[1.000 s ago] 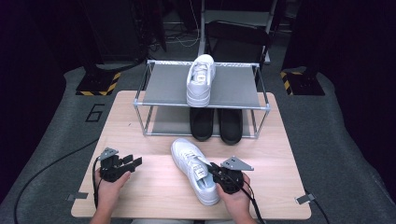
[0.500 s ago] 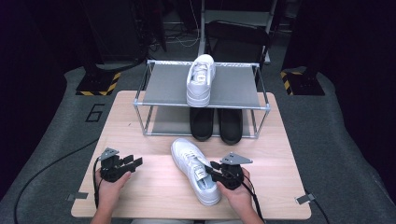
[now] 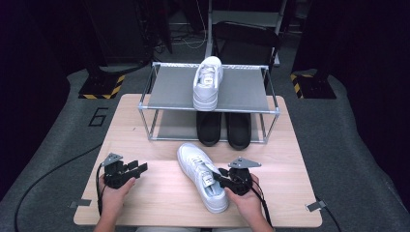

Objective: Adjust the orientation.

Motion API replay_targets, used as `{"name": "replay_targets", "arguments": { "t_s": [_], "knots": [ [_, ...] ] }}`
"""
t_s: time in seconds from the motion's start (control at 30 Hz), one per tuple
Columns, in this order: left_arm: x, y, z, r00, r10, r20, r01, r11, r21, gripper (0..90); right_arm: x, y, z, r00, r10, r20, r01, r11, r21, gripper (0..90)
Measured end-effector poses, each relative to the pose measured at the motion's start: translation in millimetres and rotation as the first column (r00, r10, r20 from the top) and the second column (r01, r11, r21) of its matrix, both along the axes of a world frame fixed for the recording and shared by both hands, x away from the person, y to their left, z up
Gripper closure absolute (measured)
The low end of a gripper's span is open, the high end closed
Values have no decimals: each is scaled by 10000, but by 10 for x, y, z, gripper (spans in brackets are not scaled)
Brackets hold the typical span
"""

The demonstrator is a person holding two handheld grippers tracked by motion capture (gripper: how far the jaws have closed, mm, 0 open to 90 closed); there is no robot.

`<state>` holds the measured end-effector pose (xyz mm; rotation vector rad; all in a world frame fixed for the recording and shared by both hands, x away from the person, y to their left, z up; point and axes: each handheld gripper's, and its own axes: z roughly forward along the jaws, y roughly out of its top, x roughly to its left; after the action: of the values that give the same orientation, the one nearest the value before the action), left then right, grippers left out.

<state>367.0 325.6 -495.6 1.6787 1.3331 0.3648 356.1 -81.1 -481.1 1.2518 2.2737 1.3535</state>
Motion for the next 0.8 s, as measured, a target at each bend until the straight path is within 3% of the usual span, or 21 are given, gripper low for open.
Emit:
{"name": "replay_targets", "arguments": {
  "t_s": [0.27, 0.43, 0.53, 0.8],
  "knots": [
    [10, 16, -4, 10000, -25, -9, 25, 10000, 79, 485, 1, 26, 24, 9999, 117, -24, -118, 9995, -309, 678],
    [6, 19, -5, 10000, 78, -13, -78, 10000, -11, 485, -44, 32, 20, 9992, -123, 377, 136, 9993, -344, 755],
    [6, 28, -7, 10000, 45, -50, -45, 10000, 26, 485, -76, 43, 14, 9972, -399, 631, 412, 9989, -204, 790],
    [9, 58, -10, 9999, 120, -2, -120, 9999, 51, 485, -110, 53, 17, 9960, -728, 522, 719, 9972, 193, 818]
  ]
}}
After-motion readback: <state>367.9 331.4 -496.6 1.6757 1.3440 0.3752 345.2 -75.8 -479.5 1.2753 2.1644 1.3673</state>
